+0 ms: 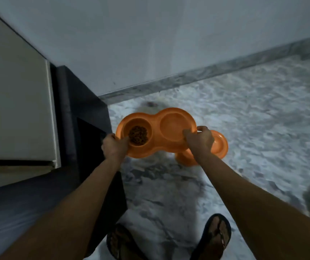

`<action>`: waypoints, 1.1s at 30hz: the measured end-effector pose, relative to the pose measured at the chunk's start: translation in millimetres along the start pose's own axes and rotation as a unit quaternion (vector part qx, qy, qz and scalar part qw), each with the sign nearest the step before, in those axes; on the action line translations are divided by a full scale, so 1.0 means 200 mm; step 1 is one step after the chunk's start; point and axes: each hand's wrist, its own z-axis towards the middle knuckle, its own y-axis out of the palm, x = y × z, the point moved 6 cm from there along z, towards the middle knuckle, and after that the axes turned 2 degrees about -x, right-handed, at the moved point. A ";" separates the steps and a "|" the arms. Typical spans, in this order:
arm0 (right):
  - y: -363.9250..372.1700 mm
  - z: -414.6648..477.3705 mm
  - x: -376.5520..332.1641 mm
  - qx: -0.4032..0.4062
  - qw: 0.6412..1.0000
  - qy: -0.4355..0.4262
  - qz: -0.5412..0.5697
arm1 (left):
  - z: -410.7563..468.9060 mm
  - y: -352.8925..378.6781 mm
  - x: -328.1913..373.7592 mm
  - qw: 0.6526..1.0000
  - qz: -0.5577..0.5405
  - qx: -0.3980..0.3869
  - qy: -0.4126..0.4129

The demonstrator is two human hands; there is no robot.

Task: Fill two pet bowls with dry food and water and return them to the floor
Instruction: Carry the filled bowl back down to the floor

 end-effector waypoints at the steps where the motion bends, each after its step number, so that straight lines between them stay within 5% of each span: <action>1: 0.07 0.07 0.07 0.002 1.000 -0.001 -0.007 | 0.07 0.06 -0.08 1.000 0.002 0.007 -0.010; 14: 0.76 0.60 0.65 -0.014 0.994 -0.042 -0.103 | 0.66 0.52 -0.74 0.995 -0.005 0.055 -0.086; 33: 0.93 0.68 0.78 -0.032 0.986 -0.040 -0.158 | 0.75 0.61 -0.94 0.988 -0.037 0.056 -0.139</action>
